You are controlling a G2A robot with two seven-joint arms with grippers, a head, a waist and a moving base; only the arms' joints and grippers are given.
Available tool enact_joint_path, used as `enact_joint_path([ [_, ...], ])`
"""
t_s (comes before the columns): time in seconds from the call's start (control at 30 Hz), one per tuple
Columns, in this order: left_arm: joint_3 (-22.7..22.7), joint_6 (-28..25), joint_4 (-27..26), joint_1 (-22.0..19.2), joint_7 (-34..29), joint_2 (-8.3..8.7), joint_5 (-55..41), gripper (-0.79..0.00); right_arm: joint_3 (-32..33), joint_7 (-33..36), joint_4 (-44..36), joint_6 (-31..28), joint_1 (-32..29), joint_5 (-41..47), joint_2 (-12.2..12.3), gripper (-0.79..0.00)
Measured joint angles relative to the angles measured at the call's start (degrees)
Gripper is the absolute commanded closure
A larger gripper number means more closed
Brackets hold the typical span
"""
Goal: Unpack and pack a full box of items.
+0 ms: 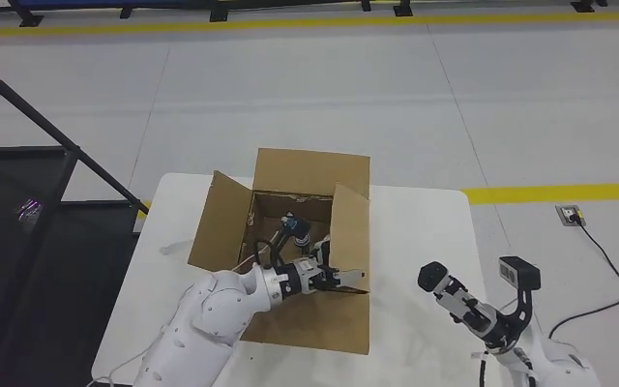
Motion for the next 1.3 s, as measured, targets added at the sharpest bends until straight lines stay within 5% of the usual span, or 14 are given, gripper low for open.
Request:
enact_joint_path([
  [0.23,4.03,-0.46,-0.71,-0.56,5.29,-1.05,2.81,-0.785,3.16,-3.02,0.48,-0.54,-2.53,-0.03,0.55,-0.785],
  [0.8,14.51,-1.35,8.13,-7.48,9.56,-4.97,4.75,-0.785,5.33,-6.75,-0.33,-0.55,-6.53,0.04,0.84,-0.785],
  [1.3,18.91,0.3,15.5,-10.62,11.42,-8.1,4.59,-0.785,7.51,-22.43,3.97,-1.8,-10.08,-6.61,0.34,-0.785],
])
